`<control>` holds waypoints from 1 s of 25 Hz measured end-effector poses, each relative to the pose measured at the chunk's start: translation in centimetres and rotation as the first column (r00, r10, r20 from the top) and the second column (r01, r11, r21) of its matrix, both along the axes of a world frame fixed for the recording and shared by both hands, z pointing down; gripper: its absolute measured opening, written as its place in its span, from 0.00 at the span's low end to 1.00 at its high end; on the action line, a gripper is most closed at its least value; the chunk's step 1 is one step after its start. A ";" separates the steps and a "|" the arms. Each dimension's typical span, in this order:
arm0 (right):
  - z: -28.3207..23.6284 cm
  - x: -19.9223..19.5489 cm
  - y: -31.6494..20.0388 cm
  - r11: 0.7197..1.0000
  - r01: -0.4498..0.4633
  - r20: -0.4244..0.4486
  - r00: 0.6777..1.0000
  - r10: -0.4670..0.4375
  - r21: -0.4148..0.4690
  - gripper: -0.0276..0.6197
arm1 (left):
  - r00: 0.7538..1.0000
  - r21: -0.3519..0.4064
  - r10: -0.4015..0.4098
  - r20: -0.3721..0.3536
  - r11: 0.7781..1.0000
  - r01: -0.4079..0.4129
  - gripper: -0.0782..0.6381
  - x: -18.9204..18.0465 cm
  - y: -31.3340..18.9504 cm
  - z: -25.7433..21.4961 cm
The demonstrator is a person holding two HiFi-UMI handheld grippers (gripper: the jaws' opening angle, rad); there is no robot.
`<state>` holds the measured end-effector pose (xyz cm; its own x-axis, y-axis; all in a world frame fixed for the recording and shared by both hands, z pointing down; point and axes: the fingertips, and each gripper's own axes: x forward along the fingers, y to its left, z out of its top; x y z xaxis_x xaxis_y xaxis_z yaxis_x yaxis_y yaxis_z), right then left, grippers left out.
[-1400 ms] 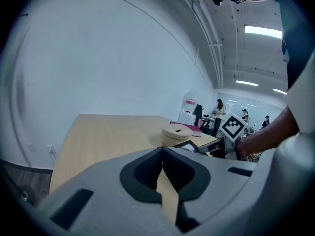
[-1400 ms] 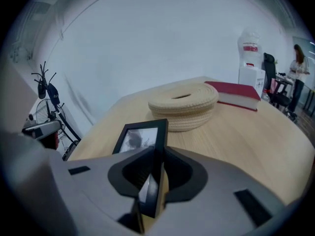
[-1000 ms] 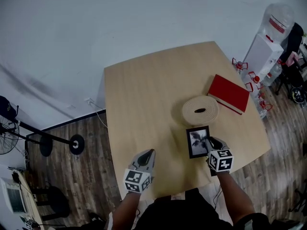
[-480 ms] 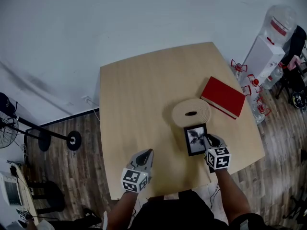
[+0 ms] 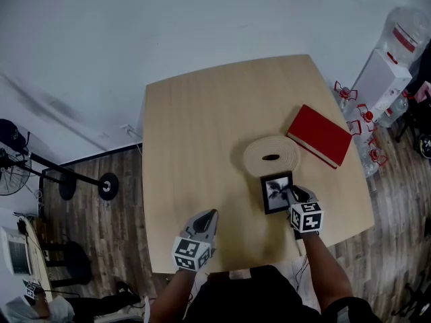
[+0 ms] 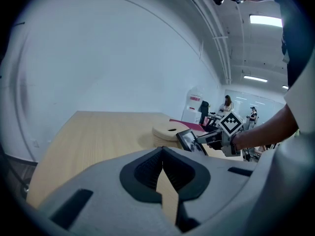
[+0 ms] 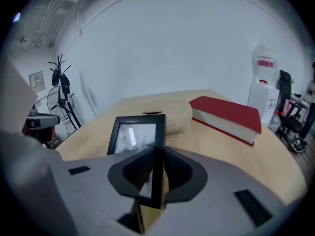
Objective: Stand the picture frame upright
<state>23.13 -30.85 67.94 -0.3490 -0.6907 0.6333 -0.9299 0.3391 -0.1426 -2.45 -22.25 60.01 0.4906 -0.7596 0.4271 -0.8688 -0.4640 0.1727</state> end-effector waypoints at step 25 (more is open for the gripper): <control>-8.9 0.5 3.8 0.979 -0.060 0.029 0.998 0.056 0.195 0.16 | 0.995 0.051 0.099 0.001 0.994 -0.099 0.10 1.6 0.0 -2.0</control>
<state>23.63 -27.03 59.03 -0.3177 -0.8201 0.4760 -0.9460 0.3082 -0.1004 -0.83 -22.23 58.06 0.5654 -0.7280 0.3878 -0.8177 -0.5563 0.1479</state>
